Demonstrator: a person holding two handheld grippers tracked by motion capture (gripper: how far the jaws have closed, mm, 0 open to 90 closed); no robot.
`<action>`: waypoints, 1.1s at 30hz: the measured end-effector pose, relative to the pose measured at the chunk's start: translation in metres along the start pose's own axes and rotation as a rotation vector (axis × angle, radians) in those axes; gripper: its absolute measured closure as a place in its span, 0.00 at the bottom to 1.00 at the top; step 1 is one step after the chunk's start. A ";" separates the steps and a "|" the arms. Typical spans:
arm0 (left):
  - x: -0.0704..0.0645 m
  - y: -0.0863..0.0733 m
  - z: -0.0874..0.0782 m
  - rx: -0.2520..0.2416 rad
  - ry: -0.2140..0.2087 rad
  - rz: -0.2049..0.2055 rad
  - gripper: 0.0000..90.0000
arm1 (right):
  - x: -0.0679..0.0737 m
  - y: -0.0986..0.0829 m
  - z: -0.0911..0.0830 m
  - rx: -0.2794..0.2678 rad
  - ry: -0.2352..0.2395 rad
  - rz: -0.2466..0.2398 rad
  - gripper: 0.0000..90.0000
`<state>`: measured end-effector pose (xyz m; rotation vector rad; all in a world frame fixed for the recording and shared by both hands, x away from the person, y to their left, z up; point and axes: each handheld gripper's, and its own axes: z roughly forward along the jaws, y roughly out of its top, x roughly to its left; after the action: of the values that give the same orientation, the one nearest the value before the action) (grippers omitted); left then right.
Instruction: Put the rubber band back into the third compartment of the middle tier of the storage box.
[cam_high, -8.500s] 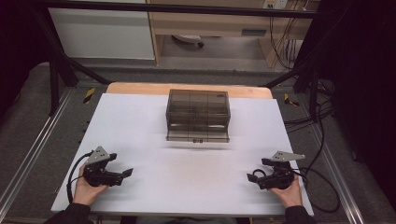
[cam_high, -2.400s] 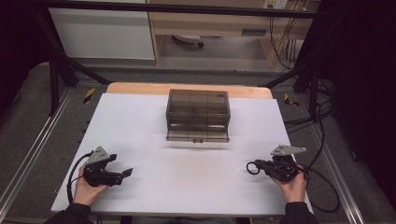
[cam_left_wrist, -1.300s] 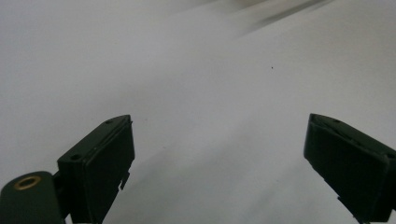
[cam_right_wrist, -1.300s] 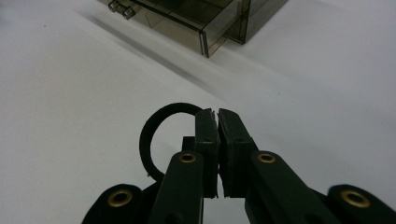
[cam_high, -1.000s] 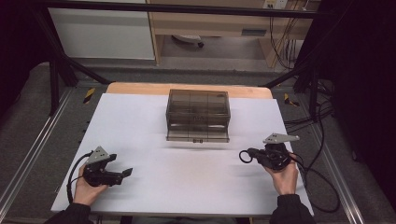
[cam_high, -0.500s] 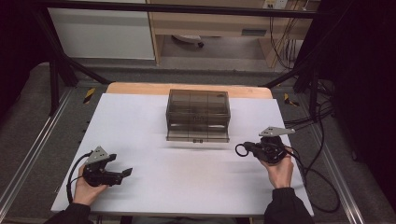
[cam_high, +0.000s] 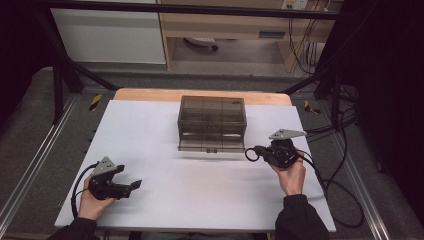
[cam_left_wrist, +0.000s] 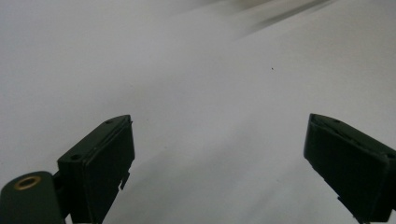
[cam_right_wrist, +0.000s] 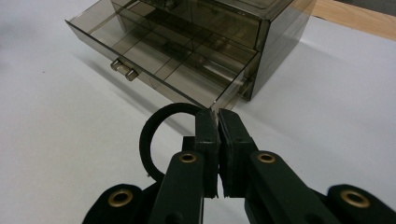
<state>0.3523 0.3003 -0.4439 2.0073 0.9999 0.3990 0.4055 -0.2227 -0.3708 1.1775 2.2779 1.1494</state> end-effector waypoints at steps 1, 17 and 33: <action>0.000 0.000 0.000 0.000 0.000 0.000 0.09 | 0.000 0.001 0.001 -0.004 0.001 0.000 0.97; 0.000 0.000 0.000 0.001 0.000 0.002 0.09 | 0.003 0.018 0.015 -0.027 -0.007 0.002 0.97; 0.000 0.000 0.000 0.001 0.000 0.000 0.09 | 0.003 0.032 0.029 -0.039 -0.029 0.003 0.97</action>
<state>0.3525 0.3006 -0.4440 2.0082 0.9995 0.3986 0.4377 -0.1952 -0.3636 1.1762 2.2226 1.1648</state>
